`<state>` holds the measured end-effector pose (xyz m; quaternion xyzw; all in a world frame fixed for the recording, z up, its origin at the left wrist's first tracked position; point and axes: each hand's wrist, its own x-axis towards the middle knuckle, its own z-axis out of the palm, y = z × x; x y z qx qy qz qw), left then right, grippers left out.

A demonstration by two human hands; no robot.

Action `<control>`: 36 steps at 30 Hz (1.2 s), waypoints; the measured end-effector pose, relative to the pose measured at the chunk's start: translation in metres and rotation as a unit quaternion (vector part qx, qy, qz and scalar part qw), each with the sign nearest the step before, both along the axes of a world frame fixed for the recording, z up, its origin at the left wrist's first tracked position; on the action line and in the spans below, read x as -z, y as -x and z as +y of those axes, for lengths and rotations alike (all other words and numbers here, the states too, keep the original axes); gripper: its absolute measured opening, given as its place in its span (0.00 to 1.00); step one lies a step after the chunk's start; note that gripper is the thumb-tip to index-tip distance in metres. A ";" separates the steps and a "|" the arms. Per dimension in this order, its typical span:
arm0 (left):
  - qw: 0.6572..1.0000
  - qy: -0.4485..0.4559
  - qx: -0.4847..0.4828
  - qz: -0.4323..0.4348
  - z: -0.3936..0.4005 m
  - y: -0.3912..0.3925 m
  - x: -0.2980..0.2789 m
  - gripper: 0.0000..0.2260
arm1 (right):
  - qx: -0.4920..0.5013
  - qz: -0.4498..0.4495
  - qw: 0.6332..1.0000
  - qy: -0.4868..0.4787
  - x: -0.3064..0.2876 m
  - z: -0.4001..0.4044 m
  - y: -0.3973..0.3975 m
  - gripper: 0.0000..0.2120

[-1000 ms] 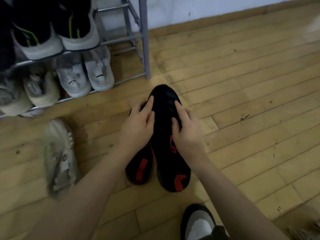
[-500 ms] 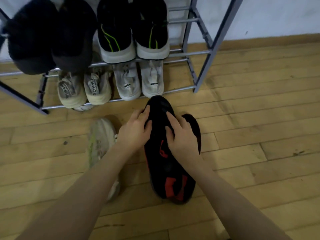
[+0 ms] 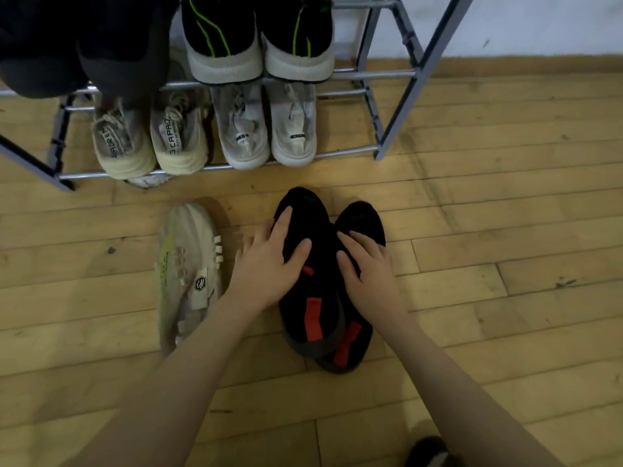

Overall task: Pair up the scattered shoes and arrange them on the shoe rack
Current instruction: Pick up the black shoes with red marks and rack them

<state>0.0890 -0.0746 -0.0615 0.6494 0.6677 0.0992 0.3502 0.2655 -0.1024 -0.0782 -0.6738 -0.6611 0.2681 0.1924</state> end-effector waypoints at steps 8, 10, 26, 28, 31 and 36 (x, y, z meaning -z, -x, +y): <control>0.986 0.063 0.120 0.100 -0.061 -0.027 -0.004 0.40 | 0.040 -0.056 0.996 0.058 0.012 -0.048 -0.019 0.20; 0.987 0.063 0.113 0.092 -0.066 -0.030 0.000 0.41 | 0.029 -0.081 0.994 0.071 0.019 -0.055 -0.022 0.22; 0.973 -0.122 0.148 0.128 -0.081 0.024 0.034 0.31 | -0.053 -0.137 0.988 0.055 0.019 -0.089 0.001 0.29; 0.967 -0.122 0.166 0.151 -0.084 0.026 0.037 0.30 | -0.069 -0.176 0.981 0.050 0.024 -0.092 0.003 0.32; 0.965 -0.092 0.178 0.169 -0.088 0.022 0.035 0.32 | -0.081 -0.210 0.973 0.048 0.026 -0.093 0.006 0.36; 0.962 -0.069 0.198 0.176 -0.088 0.023 0.033 0.35 | -0.098 -0.219 0.969 0.056 0.024 -0.093 0.003 0.34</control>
